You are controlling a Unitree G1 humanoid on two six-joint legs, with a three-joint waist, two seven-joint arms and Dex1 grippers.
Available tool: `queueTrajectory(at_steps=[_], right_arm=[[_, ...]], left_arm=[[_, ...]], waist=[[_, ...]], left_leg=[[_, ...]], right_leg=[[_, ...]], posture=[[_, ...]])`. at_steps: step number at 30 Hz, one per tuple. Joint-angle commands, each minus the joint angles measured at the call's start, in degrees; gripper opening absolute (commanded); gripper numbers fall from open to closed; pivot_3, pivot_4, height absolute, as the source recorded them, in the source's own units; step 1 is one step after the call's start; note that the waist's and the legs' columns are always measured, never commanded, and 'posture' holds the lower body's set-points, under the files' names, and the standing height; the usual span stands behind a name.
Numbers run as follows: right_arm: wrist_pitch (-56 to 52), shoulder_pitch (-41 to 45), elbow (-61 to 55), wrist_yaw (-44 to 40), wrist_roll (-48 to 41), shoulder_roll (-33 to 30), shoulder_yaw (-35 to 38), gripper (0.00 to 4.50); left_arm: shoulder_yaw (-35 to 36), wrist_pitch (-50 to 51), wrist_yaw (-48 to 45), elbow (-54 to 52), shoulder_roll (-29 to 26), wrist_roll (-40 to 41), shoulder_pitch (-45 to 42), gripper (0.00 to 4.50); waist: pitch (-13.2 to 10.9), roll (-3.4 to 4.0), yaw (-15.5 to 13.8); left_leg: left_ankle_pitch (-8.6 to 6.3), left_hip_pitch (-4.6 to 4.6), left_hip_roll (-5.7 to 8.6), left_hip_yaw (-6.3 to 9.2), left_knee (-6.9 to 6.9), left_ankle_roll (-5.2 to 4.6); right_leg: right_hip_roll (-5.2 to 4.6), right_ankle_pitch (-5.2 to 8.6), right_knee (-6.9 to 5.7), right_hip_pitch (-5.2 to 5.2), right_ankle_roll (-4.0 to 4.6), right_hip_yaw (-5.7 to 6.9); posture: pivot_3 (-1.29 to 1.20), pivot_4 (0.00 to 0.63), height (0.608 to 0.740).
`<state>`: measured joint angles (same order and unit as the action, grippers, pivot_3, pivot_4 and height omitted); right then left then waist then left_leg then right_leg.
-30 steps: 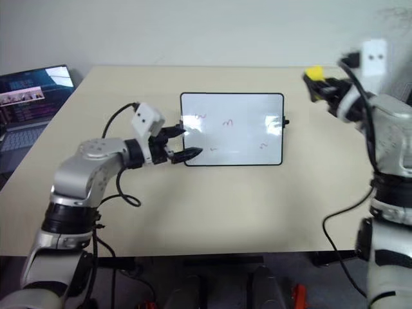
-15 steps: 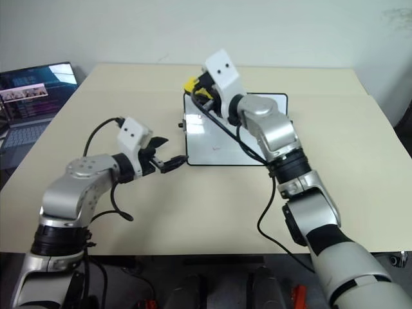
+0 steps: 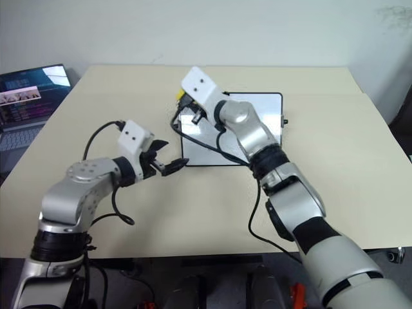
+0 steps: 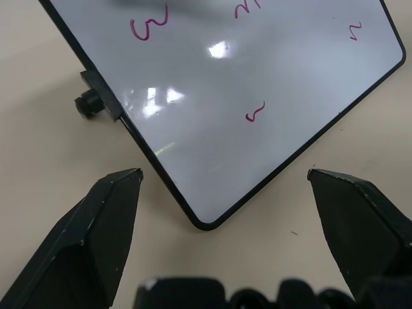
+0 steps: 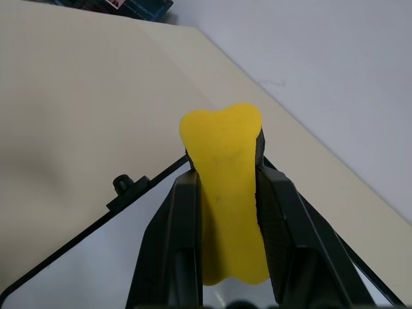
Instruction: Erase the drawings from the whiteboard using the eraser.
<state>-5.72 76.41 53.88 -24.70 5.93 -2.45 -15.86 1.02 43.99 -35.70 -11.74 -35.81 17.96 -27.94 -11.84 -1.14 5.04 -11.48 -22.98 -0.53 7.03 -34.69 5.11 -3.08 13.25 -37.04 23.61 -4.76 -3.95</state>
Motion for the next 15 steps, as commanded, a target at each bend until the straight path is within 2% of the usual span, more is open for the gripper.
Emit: queueTrajectory(at_steps=[1, 8, 15], right_arm=[[4.8, 4.1, 4.3, 2.7, 3.1, 0.5, -0.3, 0.86], [9.6, 7.1, 15.0, 9.1, 10.9, 1.3, -3.5, 0.86], [11.1, 6.9, 18.7, 11.1, 14.9, 3.3, -5.0, 0.86]], left_arm=[[0.0, 0.0, 0.0, -2.5, 0.1, 0.3, -1.1, 4.5], [0.4, -0.1, 0.2, -2.7, -0.3, 0.3, -0.9, 4.5], [1.6, 0.8, 0.2, -4.1, -1.8, 0.4, 0.2, 4.5]], waist=[[0.0, 0.0, 0.0], [0.0, 0.0, 0.1], [0.0, 0.0, 0.2]], left_leg=[[0.0, 0.0, 0.0, 0.0, 0.0, 0.0], [0.0, 0.01, 0.0, 0.0, 0.05, 0.0], [0.0, 0.03, 0.0, 0.0, 0.06, 0.0]], right_leg=[[0.0, 0.0, 0.0, 0.0, 0.0, 0.0], [0.0, 0.01, 0.0, 0.02, 0.01, 0.0], [0.0, 0.01, -0.03, 0.03, 0.02, -0.01]], posture=[[0.0, 0.15, 0.74], [0.0, 0.15, 0.74], [0.0, 0.15, 0.74]])
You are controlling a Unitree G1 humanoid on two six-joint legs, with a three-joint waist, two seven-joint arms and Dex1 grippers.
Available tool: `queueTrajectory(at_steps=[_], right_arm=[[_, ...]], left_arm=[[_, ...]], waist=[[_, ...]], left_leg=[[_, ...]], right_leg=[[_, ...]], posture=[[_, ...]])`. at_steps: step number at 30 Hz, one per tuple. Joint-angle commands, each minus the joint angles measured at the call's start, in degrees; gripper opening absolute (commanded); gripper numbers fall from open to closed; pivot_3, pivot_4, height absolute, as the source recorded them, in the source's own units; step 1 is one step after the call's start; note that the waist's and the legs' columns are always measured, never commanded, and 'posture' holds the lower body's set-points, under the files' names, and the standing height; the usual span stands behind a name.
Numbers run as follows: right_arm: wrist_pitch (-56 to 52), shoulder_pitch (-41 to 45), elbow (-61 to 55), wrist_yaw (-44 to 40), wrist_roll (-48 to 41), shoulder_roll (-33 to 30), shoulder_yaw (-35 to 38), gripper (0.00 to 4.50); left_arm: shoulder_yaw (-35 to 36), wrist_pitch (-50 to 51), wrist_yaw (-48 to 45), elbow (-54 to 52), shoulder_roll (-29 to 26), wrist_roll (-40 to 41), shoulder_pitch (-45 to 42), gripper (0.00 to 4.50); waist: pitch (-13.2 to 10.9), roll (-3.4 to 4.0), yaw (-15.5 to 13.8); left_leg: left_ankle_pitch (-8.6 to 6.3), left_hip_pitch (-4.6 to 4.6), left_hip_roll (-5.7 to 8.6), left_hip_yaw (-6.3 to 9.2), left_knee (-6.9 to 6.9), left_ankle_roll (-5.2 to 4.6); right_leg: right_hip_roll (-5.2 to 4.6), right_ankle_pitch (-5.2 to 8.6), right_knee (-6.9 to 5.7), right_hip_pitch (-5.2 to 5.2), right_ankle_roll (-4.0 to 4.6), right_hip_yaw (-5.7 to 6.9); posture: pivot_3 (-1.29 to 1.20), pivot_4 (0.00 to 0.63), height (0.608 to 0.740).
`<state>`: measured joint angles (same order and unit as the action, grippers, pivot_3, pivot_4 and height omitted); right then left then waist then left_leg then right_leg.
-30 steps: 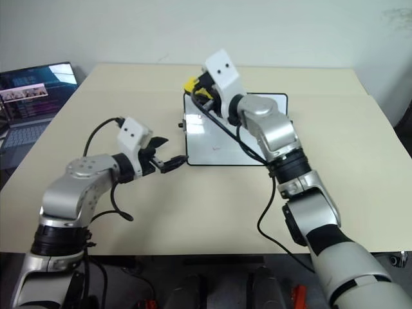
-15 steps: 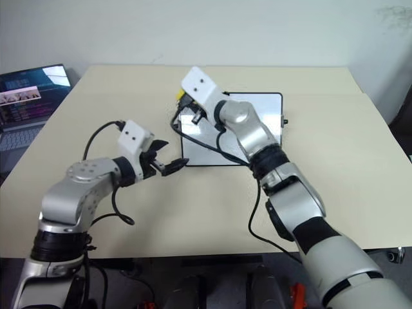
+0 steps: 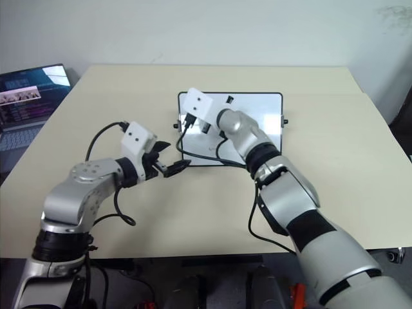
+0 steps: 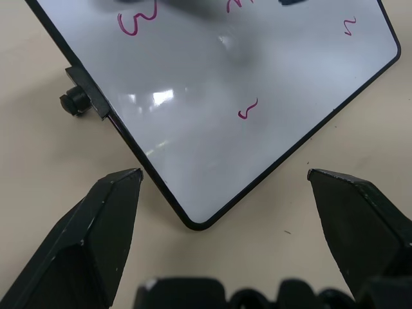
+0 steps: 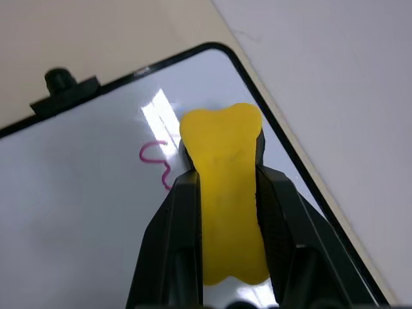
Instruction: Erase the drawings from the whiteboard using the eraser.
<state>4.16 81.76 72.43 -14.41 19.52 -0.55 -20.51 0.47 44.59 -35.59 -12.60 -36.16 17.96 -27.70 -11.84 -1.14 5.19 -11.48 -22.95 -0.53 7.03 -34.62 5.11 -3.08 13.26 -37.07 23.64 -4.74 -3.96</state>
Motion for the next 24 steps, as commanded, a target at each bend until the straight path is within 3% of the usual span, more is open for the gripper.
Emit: queueTrajectory(at_steps=[1, 13, 24], right_arm=[[1.4, 1.3, 0.4, 0.8, 1.5, 1.7, -0.4, 0.86], [-1.2, -2.4, 1.6, -6.0, 4.1, 4.6, -1.9, 0.85], [-3.7, 0.6, 2.5, 4.2, 1.3, -0.5, 5.0, 0.83]], left_arm=[[2.3, 0.4, 0.0, -3.5, -1.7, 0.5, 0.1, 4.5], [3.7, 1.7, -0.5, -4.6, -4.8, 1.0, 0.4, 4.5], [2.8, 1.3, -0.2, -4.1, -4.5, 0.7, -0.2, 4.5]], waist=[[0.0, 0.0, 0.1], [0.0, -0.02, 0.5], [0.0, -0.02, -0.2]], left_leg=[[0.0, 0.0, 0.0, 0.0, 0.0, 0.0], [0.01, 0.13, 0.0, 0.05, -0.03, 0.01], [0.02, 0.11, 0.01, 0.16, -0.09, 0.02]], right_leg=[[0.0, 0.0, -0.01, 0.0, 0.0, 0.0], [0.02, 0.0, -0.11, -0.1, 0.0, 0.01], [0.03, -0.01, -0.12, -0.15, 0.01, 0.1]], posture=[[0.0, 0.15, 0.74], [0.0, 0.15, 0.74], [0.0, 0.15, 0.74]])
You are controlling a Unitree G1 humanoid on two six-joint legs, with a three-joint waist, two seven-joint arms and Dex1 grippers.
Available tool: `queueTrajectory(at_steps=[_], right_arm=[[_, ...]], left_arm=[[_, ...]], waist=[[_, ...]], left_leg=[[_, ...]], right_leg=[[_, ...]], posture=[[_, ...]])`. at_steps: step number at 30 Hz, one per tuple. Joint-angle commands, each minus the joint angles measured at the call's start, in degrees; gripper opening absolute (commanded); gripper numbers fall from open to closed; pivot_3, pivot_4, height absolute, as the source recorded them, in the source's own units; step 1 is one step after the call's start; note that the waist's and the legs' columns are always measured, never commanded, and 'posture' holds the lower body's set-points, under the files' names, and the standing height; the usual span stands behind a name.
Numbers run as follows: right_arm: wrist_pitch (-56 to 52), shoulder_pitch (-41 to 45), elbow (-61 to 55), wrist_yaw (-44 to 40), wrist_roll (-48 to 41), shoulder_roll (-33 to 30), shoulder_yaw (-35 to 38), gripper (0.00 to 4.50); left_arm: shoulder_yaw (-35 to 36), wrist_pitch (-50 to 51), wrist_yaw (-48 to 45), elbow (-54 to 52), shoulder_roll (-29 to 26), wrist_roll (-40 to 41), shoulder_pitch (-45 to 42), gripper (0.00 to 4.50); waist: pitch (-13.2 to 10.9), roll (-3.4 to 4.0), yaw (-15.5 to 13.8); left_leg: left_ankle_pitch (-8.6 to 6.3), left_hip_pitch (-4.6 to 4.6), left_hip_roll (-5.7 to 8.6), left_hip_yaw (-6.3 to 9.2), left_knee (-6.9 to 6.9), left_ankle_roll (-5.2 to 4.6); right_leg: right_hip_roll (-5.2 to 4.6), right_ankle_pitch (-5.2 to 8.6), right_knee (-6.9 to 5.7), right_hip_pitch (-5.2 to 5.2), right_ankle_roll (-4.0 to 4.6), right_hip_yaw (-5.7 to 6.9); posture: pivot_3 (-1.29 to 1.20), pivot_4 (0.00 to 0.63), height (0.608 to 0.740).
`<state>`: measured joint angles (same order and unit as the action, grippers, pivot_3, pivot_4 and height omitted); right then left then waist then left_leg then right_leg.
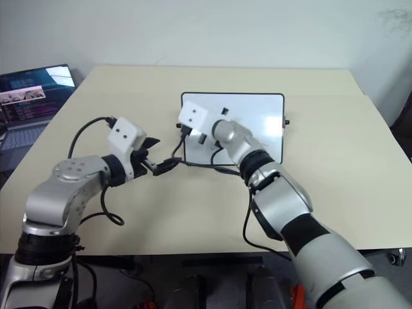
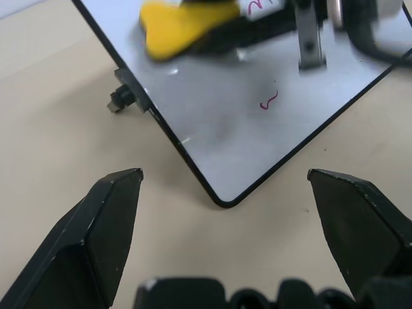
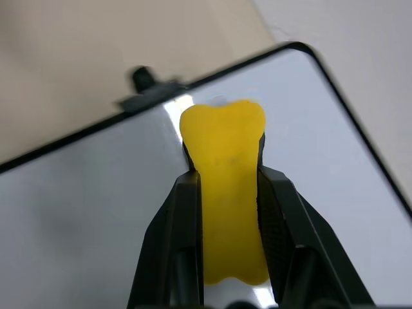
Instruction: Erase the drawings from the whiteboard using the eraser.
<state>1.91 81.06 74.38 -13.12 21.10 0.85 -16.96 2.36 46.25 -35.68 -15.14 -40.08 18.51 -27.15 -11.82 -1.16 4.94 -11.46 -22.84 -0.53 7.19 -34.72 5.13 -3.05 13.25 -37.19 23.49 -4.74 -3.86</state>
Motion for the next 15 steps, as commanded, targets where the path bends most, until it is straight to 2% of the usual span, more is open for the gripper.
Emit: queueTrajectory(at_steps=[1, 9, 15], right_arm=[[-1.5, 1.4, 0.7, 3.4, -0.4, -2.2, 1.7, 0.83], [-1.5, 1.1, 0.6, 3.0, -0.2, -1.1, 2.0, 0.8], [-1.5, -0.6, 0.4, -1.9, 1.0, 1.3, 0.0, 0.8]], left_arm=[[0.9, -0.3, -0.1, -1.6, -0.5, 0.1, -0.8, 4.5], [0.5, -0.6, -0.3, -1.1, -0.4, 0.0, -1.5, 4.5], [0.6, -0.4, -0.5, -1.4, -0.5, 0.2, -1.4, 4.5]], waist=[[0.0, 0.0, 0.0], [0.0, 0.0, 0.1], [0.0, 0.0, 0.3]], left_leg=[[0.0, 0.0, 0.0, 0.0, 0.0, 0.0], [0.0, 0.0, 0.0, 0.0, 0.0, 0.0], [0.0, 0.02, 0.0, -0.01, 0.0, 0.0]], right_leg=[[0.0, 0.0, 0.0, 0.0, 0.0, 0.0], [0.0, 0.0, 0.0, 0.0, 0.0, 0.0], [0.01, 0.0, -0.01, 0.0, 0.0, -0.01]], posture=[[0.0, 0.15, 0.74], [0.0, 0.15, 0.74], [0.0, 0.15, 0.74]])
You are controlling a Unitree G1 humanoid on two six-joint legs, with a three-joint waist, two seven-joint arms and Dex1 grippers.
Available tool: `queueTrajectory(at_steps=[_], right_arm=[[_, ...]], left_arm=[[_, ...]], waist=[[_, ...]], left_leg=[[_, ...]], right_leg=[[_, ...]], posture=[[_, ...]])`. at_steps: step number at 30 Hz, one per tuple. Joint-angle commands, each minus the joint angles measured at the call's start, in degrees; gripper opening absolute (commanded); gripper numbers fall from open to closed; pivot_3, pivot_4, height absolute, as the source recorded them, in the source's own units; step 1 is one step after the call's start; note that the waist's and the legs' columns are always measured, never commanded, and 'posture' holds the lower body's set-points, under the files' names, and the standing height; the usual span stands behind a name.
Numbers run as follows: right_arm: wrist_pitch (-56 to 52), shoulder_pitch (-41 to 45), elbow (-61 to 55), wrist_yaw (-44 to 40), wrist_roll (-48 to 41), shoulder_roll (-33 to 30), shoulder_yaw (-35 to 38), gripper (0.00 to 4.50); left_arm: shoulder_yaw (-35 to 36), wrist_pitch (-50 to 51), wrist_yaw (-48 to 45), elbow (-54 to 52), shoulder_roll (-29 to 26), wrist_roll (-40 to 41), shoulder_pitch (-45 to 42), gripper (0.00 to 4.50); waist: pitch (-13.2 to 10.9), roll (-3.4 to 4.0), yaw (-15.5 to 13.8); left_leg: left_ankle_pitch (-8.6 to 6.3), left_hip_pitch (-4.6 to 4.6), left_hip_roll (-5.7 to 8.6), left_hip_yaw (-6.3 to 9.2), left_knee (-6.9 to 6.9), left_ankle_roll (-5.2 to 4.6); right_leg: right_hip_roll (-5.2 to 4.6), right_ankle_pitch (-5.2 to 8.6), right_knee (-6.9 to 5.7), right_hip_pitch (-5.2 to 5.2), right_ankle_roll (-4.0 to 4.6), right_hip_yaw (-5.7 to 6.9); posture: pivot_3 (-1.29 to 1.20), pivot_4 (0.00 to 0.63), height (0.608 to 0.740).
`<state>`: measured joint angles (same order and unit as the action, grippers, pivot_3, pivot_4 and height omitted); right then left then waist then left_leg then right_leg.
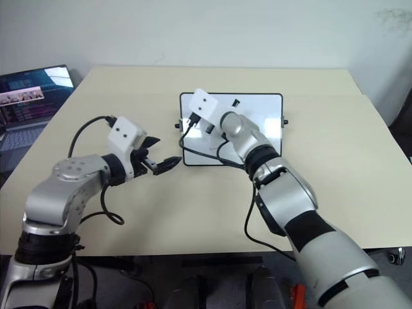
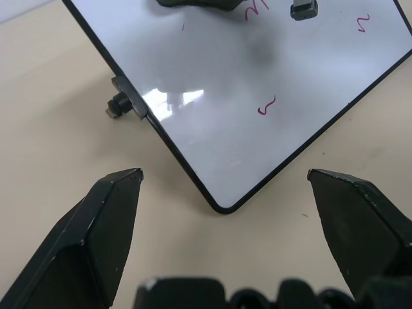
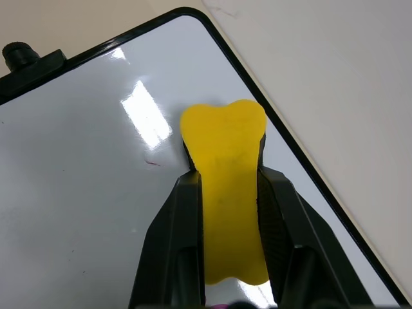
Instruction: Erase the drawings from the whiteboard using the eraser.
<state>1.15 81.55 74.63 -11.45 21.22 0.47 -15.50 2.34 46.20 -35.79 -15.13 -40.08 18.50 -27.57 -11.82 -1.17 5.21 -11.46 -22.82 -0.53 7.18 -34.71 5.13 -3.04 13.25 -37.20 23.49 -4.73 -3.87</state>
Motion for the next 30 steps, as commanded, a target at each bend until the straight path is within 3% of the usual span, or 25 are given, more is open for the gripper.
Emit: queueTrajectory(at_steps=[1, 8, 15, 19, 21, 30], right_arm=[[-1.0, -1.7, 0.1, -4.8, 1.1, 2.0, -1.9, 0.8], [-2.1, -4.5, -0.6, -10.4, 1.7, 2.5, -3.7, 0.71], [-2.3, -2.9, -1.3, -6.8, -0.2, 1.1, -1.1, 0.69], [-2.4, -1.4, -4.3, -13.7, -5.1, 0.0, 2.8, 0.68], [-3.6, -1.0, -8.7, -18.6, -7.0, -1.8, 4.0, 0.68], [-32.8, -17.1, -62.5, -41.1, -14.2, -21.0, 4.9, 0.68]], left_arm=[[0.6, -0.2, -0.4, -1.5, -0.6, 0.3, -0.8, 4.5], [0.7, -0.1, -0.5, -1.7, -0.8, 0.5, -0.6, 4.5], [0.3, -0.3, -0.9, -1.3, -0.6, 0.4, -1.0, 4.5], [0.7, -0.5, -1.8, -1.5, -0.2, 1.3, -1.8, 4.5], [1.1, -0.6, -2.7, -1.5, -0.8, 1.9, -2.4, 4.5], [1.9, -1.5, -10.5, -2.1, -7.9, 4.2, -5.3, 4.5]], waist=[[0.0, 0.0, 0.3], [0.0, -0.03, 1.1], [0.0, -0.03, 1.2], [0.0, -0.03, 1.0], [0.0, -0.03, 0.8], [0.0, -0.03, -0.2]], left_leg=[[0.0, 0.01, 0.0, 0.0, 0.0, 0.0], [0.0, 0.21, -0.01, 0.01, 0.0, 0.0], [0.01, 0.32, -0.01, 0.03, -0.02, -0.01], [0.01, 0.3, -0.01, 0.05, -0.04, -0.01], [0.01, 0.23, -0.01, 0.07, -0.05, -0.01], [-0.06, -0.2, -0.03, 0.25, 0.12, 0.04]], right_leg=[[0.0, 0.0, 0.0, 0.0, 0.0, 0.0], [0.02, 0.06, -0.05, -0.18, -0.09, -0.01], [0.03, 0.1, -0.09, -0.27, -0.17, -0.01], [0.03, 0.1, -0.09, -0.27, -0.17, 0.0], [0.03, 0.1, -0.06, -0.26, -0.18, 0.03], [0.02, 0.11, 0.11, 0.07, 0.08, 0.26]], posture=[[0.0, 0.15, 0.74], [0.0, 0.15, 0.74], [0.0, 0.15, 0.74], [0.0, 0.15, 0.74], [0.0, 0.15, 0.74], [0.0, 0.15, 0.74]])
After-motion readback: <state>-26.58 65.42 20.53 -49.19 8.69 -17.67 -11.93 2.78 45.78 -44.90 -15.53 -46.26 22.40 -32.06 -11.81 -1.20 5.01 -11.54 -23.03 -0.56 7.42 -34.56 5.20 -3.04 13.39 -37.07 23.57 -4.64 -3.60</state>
